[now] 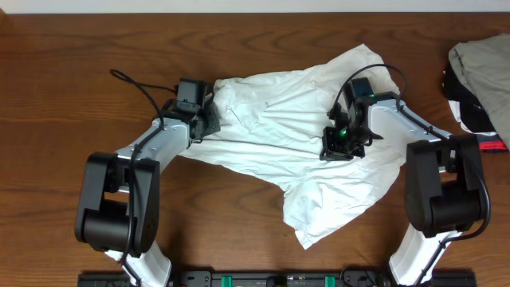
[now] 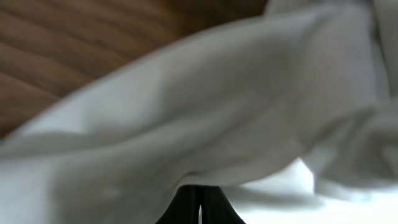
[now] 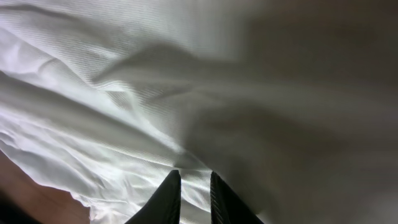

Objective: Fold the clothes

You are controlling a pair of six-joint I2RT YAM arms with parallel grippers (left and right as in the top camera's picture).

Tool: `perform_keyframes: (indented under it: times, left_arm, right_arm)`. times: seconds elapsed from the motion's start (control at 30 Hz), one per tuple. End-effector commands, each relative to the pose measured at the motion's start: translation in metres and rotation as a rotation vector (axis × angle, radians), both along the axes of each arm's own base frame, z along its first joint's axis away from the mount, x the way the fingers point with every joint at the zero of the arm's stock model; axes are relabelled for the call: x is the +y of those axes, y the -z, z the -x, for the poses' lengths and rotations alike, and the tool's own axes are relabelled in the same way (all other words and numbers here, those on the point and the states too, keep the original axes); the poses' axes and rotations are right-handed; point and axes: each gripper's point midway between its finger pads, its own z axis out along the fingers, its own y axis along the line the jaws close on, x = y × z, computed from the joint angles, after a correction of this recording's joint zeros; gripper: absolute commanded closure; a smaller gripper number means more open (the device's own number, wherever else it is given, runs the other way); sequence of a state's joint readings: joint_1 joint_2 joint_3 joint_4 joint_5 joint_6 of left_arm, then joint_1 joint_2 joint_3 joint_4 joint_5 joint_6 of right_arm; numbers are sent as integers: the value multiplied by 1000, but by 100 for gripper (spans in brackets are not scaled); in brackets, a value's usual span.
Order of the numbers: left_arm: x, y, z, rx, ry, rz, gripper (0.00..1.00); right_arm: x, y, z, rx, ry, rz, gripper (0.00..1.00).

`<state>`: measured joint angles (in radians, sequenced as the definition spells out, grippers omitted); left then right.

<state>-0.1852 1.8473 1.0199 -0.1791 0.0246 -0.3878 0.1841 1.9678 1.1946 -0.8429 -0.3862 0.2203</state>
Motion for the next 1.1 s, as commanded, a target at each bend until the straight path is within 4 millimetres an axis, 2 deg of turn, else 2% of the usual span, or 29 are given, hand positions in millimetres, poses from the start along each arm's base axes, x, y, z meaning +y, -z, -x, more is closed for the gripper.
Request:
perform_keyframes:
  times: [0.0,0.17,0.27,0.43,0.63,0.83,0.93,1.07]
  left_arm:
    - [24,11,-2,10,-50,-72,94]
    - [46,22,-2,33,-101,-76,94]
    - [61,35,2,66,-135,-81,94]
    - [101,48,6,89,-233,-178,94]
    - [156,38,12,78,-371,-343,94]
    - [198,22,20,64,-482,-454,94]
    - [210,9,21,42,-517,-480,94]
    - [214,-13,17,-11,-542,-477,93]
  right_arm:
    - [-13,27,22,82,-12,93,84]
    - [-13,28,22,81,-11,93,84]
    - [-13,27,23,85,-11,94,84]
    - [-14,27,25,94,-12,96,85]
    - [-14,27,26,96,-12,96,85]
    - [-19,28,26,96,-15,127,86]
    - [-22,29,27,98,-12,143,87]
    - [-27,29,28,106,-1,167,88]
